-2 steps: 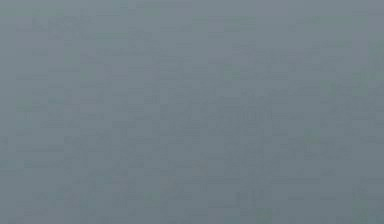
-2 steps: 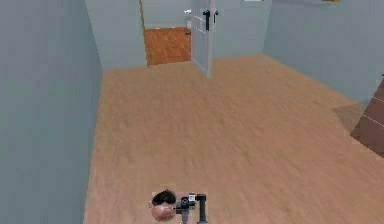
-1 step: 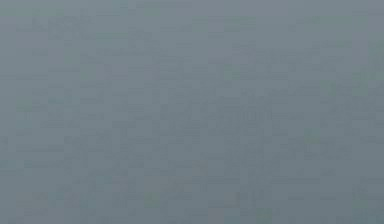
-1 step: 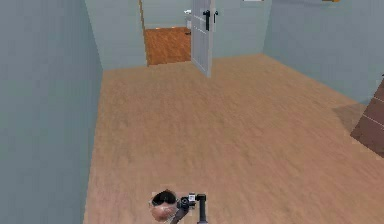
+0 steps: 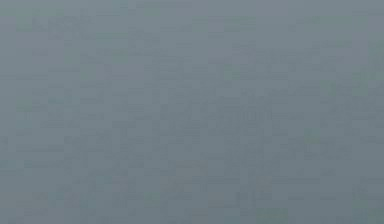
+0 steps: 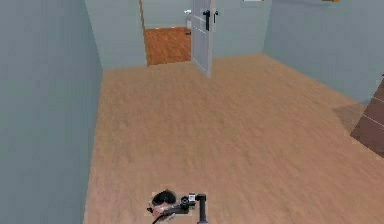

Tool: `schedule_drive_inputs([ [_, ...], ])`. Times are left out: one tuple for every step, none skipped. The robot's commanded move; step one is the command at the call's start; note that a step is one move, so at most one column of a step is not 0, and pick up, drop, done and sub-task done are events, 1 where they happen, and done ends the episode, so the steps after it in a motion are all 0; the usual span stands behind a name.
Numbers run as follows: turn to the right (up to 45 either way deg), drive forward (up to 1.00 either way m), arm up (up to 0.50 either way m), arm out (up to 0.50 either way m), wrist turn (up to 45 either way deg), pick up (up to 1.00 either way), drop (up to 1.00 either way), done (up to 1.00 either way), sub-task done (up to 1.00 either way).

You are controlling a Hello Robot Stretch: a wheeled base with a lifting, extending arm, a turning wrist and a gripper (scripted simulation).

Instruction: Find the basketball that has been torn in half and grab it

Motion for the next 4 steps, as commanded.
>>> schedule_drive_inputs([
  [0.0, 0.0, 0.0, 0.0, 39.0, 0.0, 0.0, 0.0, 0.0],
  [0.0, 0.0, -0.3, 0.0, 0.0, 0.0, 0.0, 0.0, 0.0],
  [0.0, 0.0, 0.0, 0.0, 0.0, 1.0, 0.0, 0.0, 0.0],
  [0.0, 0.0, 0.1, 0.0, 0.0, 0.0, 0.0, 0.0, 0.0],
])
